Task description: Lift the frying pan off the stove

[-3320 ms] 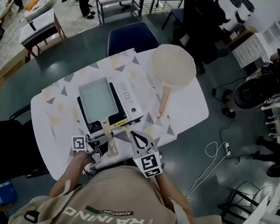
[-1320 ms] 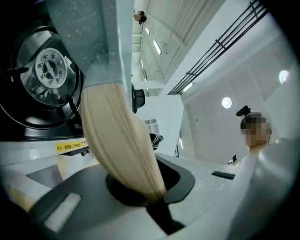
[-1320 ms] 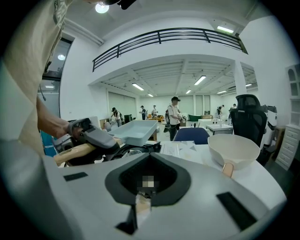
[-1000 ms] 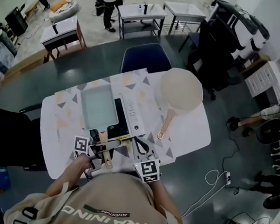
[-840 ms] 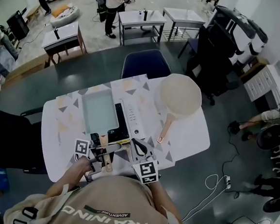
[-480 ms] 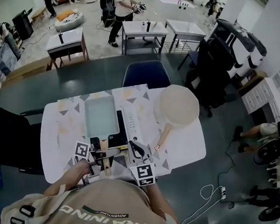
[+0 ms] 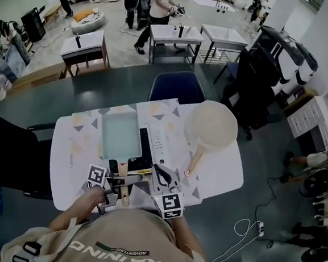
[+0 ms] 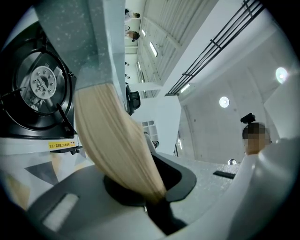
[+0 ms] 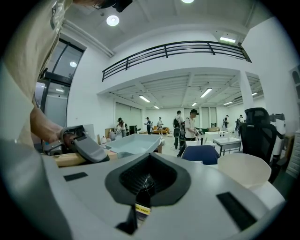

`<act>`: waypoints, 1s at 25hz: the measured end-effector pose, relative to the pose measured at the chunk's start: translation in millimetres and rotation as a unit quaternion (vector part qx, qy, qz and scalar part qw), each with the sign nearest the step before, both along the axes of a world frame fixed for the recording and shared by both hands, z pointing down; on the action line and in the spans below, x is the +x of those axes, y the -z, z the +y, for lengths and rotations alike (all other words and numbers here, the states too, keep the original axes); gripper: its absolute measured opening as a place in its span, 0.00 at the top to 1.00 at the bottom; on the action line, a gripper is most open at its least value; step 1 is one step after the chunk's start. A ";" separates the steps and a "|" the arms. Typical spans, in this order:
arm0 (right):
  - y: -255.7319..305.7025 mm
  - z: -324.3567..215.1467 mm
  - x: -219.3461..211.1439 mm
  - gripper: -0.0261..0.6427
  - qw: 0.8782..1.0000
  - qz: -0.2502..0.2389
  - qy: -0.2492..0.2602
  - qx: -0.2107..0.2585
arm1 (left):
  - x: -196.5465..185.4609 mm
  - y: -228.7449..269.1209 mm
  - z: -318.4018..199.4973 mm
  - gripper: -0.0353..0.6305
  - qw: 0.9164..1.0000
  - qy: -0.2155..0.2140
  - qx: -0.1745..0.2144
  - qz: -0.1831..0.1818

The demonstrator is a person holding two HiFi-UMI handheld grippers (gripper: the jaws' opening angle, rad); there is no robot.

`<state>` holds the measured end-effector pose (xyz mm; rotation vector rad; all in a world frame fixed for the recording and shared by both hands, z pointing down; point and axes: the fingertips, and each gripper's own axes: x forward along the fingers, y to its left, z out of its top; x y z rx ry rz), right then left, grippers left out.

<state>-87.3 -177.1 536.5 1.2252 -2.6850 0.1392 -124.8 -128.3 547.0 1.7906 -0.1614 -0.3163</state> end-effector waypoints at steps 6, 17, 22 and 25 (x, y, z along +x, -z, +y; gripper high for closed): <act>0.8 2.1 -3.3 0.97 1.000 -0.005 0.002 -0.001 | 1.6 2.2 4.7 0.89 1.000 -0.010 0.013 0.001; -1.9 9.4 -7.6 0.97 1.000 0.003 0.005 -0.002 | 0.4 6.0 9.5 0.88 1.000 -0.012 0.018 0.014; -3.5 12.4 -10.0 0.97 1.000 0.008 0.008 -0.003 | -0.3 4.6 10.9 0.88 1.000 -0.012 0.015 0.020; -2.9 13.0 -12.8 0.97 1.000 0.010 0.010 -0.005 | -2.3 4.9 11.2 0.88 1.000 -0.013 0.014 0.021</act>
